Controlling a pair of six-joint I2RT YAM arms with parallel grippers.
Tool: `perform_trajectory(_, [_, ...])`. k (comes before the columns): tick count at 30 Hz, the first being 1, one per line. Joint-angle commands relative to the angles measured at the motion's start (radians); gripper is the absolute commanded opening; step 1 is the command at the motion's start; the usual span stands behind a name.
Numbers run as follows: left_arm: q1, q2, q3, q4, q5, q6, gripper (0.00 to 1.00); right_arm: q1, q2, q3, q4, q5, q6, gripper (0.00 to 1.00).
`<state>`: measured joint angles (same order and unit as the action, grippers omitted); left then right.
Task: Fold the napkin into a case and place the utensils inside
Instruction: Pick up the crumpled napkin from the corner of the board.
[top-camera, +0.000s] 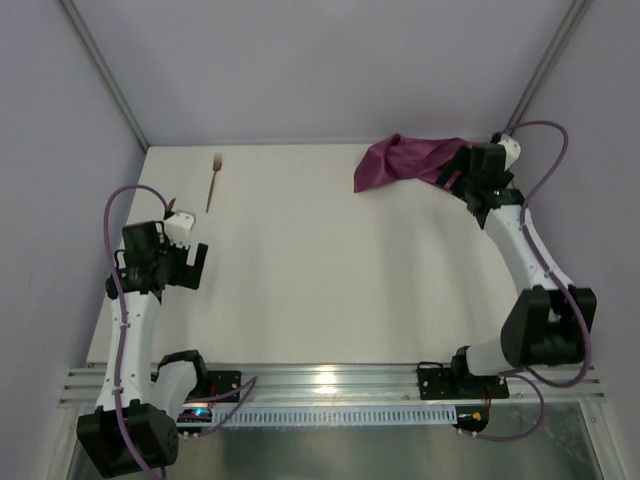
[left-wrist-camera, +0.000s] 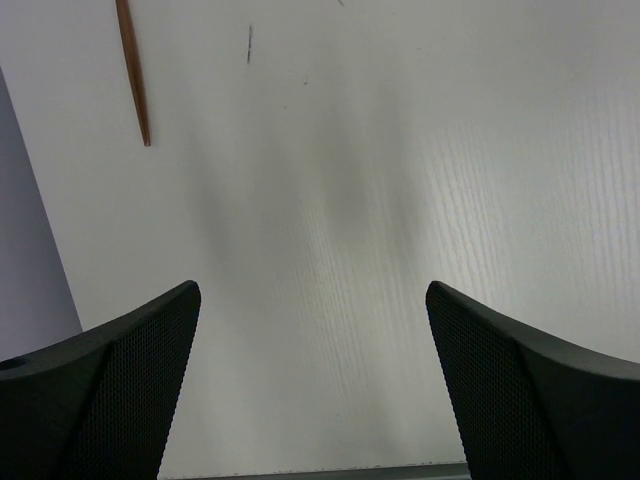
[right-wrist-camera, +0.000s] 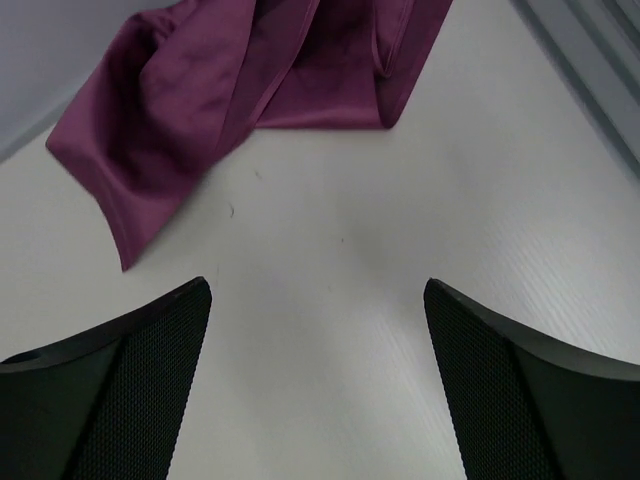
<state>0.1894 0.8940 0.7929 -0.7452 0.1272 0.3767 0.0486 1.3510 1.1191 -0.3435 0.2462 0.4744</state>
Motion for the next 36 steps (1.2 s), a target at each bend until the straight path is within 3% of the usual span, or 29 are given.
perform_trajectory(1, [0.001,0.013,0.039,-0.011,0.017,0.024,0.96,-0.130,0.245,0.221,-0.038,-0.128,-0.016,0.90])
perform_trajectory(6, [0.001,0.017,0.038,0.001,0.026,0.027,0.97,-0.190,0.635,0.581,-0.187,-0.192,-0.011,0.82])
perform_trajectory(12, [0.001,0.072,0.081,-0.002,0.032,0.011,0.97,-0.202,0.924,0.899,-0.311,-0.267,0.036,0.79])
perform_trajectory(17, [0.001,0.102,0.111,-0.008,0.049,-0.007,0.97,-0.205,1.045,0.961,-0.266,-0.355,0.095,0.71])
perform_trajectory(20, [-0.001,0.106,0.120,-0.011,0.049,-0.010,0.97,-0.205,1.062,0.961,-0.242,-0.375,0.115,0.50])
perform_trajectory(21, [0.001,0.105,0.121,-0.013,0.046,-0.012,0.98,-0.205,1.060,0.955,-0.241,-0.372,0.118,0.30])
perform_trajectory(23, [-0.001,0.103,0.127,-0.020,0.046,-0.013,0.98,-0.205,1.042,0.929,-0.235,-0.370,0.107,0.07])
perform_trajectory(27, [0.001,0.097,0.147,-0.049,0.090,-0.010,0.97,-0.194,0.928,0.811,-0.167,-0.421,0.064,0.04])
perform_trajectory(31, [0.001,0.088,0.172,-0.095,0.164,-0.001,0.96,-0.109,0.780,0.746,-0.164,-0.550,-0.040,0.04])
perform_trajectory(36, [-0.001,0.060,0.192,-0.140,0.227,0.004,0.96,0.176,0.570,0.740,-0.190,-0.582,-0.152,0.04])
